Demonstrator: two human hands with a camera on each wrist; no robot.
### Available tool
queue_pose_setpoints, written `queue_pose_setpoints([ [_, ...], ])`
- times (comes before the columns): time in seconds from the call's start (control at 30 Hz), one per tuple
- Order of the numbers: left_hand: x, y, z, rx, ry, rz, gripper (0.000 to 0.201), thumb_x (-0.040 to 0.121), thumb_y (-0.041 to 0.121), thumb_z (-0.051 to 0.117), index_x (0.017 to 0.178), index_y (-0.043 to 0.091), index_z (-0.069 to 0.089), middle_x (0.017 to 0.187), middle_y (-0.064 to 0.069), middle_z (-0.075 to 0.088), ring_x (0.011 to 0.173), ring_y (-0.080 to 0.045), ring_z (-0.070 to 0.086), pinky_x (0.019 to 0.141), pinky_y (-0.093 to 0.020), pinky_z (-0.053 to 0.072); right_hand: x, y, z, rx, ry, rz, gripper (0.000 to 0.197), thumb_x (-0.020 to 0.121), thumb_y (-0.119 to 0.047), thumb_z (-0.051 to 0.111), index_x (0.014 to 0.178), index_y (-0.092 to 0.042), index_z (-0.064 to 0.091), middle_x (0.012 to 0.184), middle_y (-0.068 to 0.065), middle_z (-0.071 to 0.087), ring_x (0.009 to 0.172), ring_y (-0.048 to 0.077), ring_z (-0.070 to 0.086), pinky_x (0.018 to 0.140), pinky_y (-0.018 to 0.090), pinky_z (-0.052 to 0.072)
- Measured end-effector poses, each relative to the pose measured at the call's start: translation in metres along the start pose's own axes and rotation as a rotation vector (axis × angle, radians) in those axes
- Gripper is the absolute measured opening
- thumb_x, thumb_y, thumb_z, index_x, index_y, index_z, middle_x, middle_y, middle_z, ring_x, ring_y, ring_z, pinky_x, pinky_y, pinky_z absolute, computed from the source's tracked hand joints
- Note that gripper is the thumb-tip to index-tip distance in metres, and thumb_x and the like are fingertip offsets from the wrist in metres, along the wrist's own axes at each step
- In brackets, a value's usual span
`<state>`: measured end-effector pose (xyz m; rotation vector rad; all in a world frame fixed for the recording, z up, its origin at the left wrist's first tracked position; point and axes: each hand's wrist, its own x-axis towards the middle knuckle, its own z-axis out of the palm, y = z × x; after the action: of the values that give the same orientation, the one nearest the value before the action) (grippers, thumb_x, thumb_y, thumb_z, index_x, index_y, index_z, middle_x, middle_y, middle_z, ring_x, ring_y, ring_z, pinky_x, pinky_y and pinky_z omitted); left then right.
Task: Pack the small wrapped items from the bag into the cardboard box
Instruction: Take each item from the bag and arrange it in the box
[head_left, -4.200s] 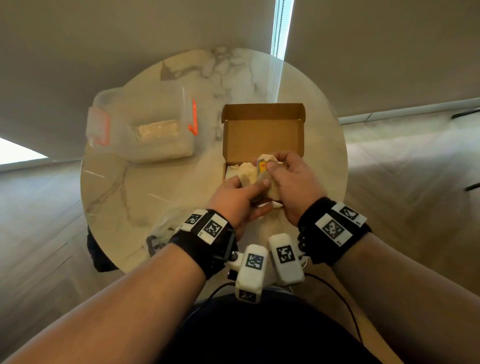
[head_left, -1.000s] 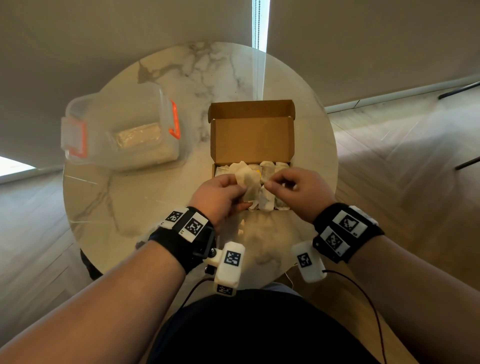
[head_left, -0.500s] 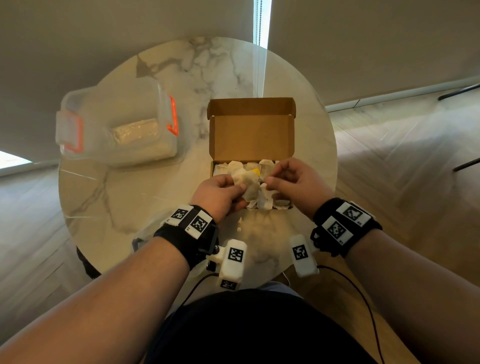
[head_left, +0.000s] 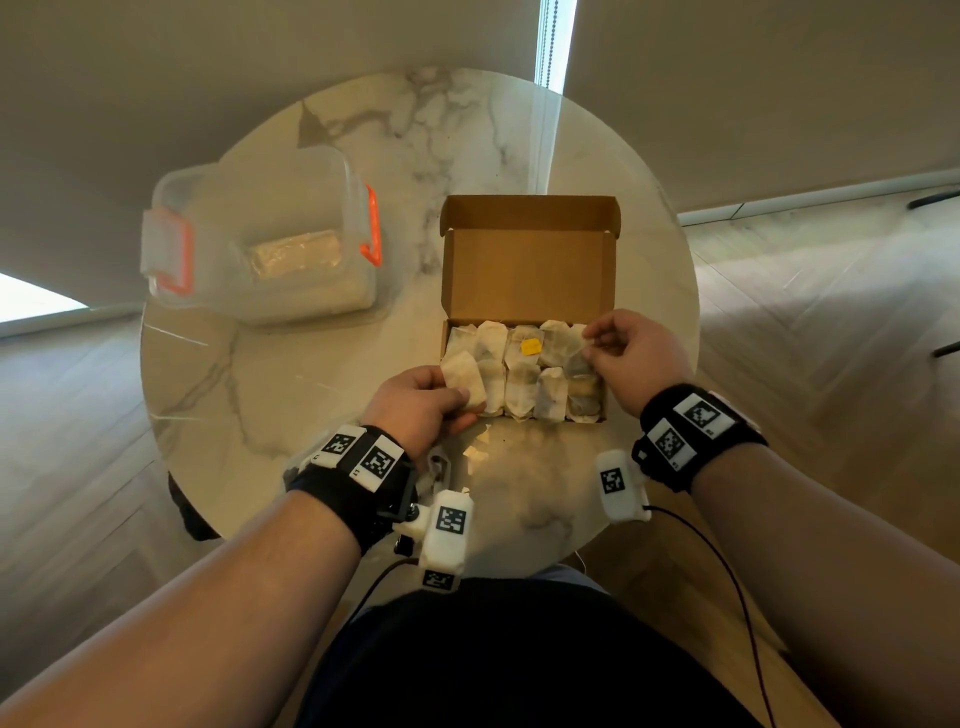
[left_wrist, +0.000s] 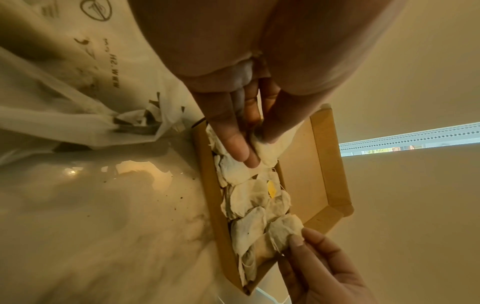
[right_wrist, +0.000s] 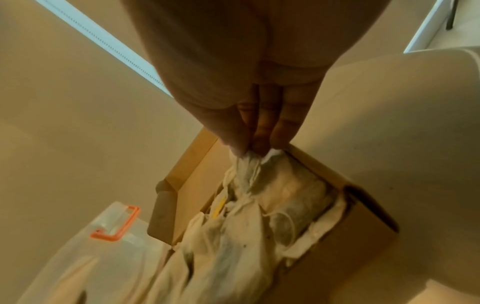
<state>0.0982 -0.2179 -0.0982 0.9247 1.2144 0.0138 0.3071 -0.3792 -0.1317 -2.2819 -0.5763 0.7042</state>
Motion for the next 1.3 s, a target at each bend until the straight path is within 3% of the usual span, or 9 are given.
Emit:
queue_pose_setpoints([
  [0.23,-0.001,-0.004,-0.004,0.085,0.025,0.027,0.020,0.095,-0.003,0.067,0.111,0.008,0.074,0.109,-0.015,0.078,0.096,-0.026,0.076,0.073,-0.028,0.062,0.006,0.008,0.005,-0.262,0.088,-0.131,0.018,0.094,-0.028,0.070,0.110,-0.025,0.075,0.106,-0.008,0.056,0.095,0.015,0.057,0.081,0.028,0.044],
  [0.4,-0.001,0.001,0.003,0.184,0.011,0.092,0.019,0.092,-0.002,0.072,0.106,0.011,0.074,0.098,-0.010,0.080,0.090,-0.026,0.075,0.069,-0.027,0.060,0.007,0.007,0.003,-0.404,-0.058,-0.128,0.026,0.097,-0.037,0.066,0.117,-0.026,0.077,0.111,-0.003,0.061,0.106,0.023,0.059,0.087,0.035,0.050],
  [0.53,0.001,0.008,0.019,0.284,-0.021,0.150,0.024,0.088,0.004,0.078,0.110,0.010,0.072,0.104,-0.016,0.079,0.102,-0.036,0.075,0.085,-0.042,0.062,0.001,-0.004,-0.005,-0.259,-0.018,-0.158,0.009,0.094,-0.034,0.069,0.102,-0.030,0.072,0.099,-0.009,0.062,0.090,0.013,0.059,0.078,0.031,0.048],
  [0.67,0.001,0.020,0.043,0.311,-0.097,0.208,0.019,0.089,0.004,0.078,0.105,0.012,0.073,0.099,-0.011,0.081,0.092,-0.027,0.077,0.081,-0.040,0.061,-0.017,-0.030,-0.017,0.025,-0.079,-0.208,0.013,0.091,-0.031,0.077,0.096,-0.028,0.065,0.087,-0.007,0.068,0.078,0.008,0.063,0.070,0.020,0.055],
  [0.8,0.006,0.022,0.060,0.350,-0.115,0.237,0.020,0.088,0.005,0.079,0.105,0.014,0.073,0.093,-0.008,0.081,0.087,-0.024,0.077,0.081,-0.041,0.062,-0.028,-0.043,-0.012,0.153,-0.231,-0.160,0.019,0.089,-0.024,0.080,0.098,-0.028,0.064,0.089,-0.002,0.073,0.080,0.018,0.070,0.074,0.029,0.062],
  [0.93,0.008,0.020,0.057,0.346,-0.109,0.250,0.023,0.088,0.008,0.081,0.106,0.015,0.068,0.097,-0.009,0.080,0.088,-0.023,0.076,0.084,-0.043,0.063,-0.021,-0.037,-0.005,0.106,-0.157,-0.120,0.013,0.088,-0.022,0.079,0.093,-0.029,0.069,0.087,-0.007,0.073,0.081,0.011,0.070,0.075,0.026,0.059],
  [1.07,0.013,0.010,0.028,0.807,0.053,0.383,0.025,0.083,0.012,0.080,0.099,0.029,0.070,0.100,0.008,0.073,0.094,-0.013,0.070,0.084,-0.029,0.056,-0.003,-0.023,-0.005,0.009,-0.057,-0.028,0.016,0.088,-0.019,0.077,0.092,-0.032,0.069,0.085,-0.009,0.068,0.078,0.008,0.064,0.072,0.024,0.053],
  [1.13,0.016,0.006,0.014,1.021,0.113,0.370,0.022,0.085,0.012,0.073,0.101,0.028,0.072,0.106,0.006,0.067,0.098,-0.014,0.064,0.084,-0.026,0.049,0.003,-0.021,-0.002,-0.028,-0.062,-0.019,0.017,0.088,-0.019,0.077,0.094,-0.032,0.069,0.085,-0.010,0.066,0.077,0.006,0.061,0.069,0.021,0.049],
  [1.3,0.021,-0.001,0.004,1.251,0.120,0.372,0.021,0.091,0.013,0.066,0.103,0.029,0.072,0.114,0.002,0.062,0.108,-0.021,0.062,0.097,-0.038,0.055,0.013,-0.027,0.016,-0.181,-0.099,-0.047,0.017,0.089,-0.019,0.075,0.104,-0.026,0.071,0.083,-0.011,0.064,0.082,0.012,0.062,0.070,0.022,0.046],
])
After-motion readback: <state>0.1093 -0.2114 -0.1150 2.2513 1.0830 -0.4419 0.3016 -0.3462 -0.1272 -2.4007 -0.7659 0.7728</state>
